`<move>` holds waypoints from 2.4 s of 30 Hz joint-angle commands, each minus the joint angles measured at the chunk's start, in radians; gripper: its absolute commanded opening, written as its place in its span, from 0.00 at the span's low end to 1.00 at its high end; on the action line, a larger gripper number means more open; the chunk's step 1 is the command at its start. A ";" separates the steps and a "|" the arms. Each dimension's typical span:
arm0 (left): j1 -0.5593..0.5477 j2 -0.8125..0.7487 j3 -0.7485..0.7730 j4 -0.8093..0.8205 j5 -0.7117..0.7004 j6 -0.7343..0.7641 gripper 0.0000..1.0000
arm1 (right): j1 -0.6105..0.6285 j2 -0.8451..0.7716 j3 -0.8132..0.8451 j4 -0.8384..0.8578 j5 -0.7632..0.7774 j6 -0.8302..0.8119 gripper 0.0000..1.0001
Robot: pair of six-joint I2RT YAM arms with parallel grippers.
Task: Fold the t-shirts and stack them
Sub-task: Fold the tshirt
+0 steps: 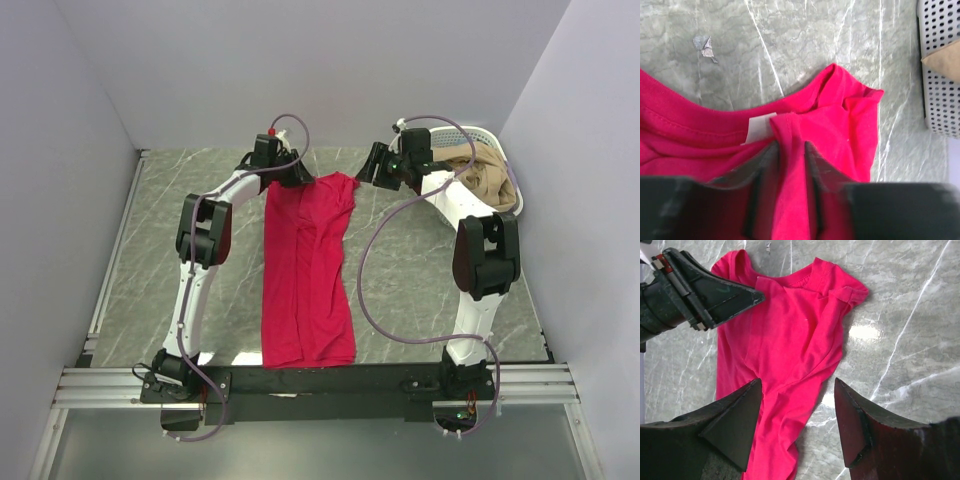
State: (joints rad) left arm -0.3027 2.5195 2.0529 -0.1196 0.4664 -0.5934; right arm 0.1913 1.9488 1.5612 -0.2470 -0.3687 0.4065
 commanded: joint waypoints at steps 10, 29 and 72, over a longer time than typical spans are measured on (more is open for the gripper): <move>-0.010 -0.002 0.078 0.041 0.040 -0.011 0.01 | -0.006 -0.024 -0.038 0.038 -0.010 0.008 0.66; -0.003 -0.338 -0.254 0.176 -0.097 -0.009 0.01 | -0.007 0.013 -0.079 -0.012 -0.019 0.031 0.66; 0.036 -0.467 -0.470 0.184 -0.092 -0.022 0.86 | 0.079 -0.122 -0.230 -0.104 -0.082 -0.012 0.65</move>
State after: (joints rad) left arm -0.2375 2.1414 1.5692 0.0292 0.3031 -0.6292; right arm 0.2413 1.9301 1.3849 -0.3370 -0.4164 0.4267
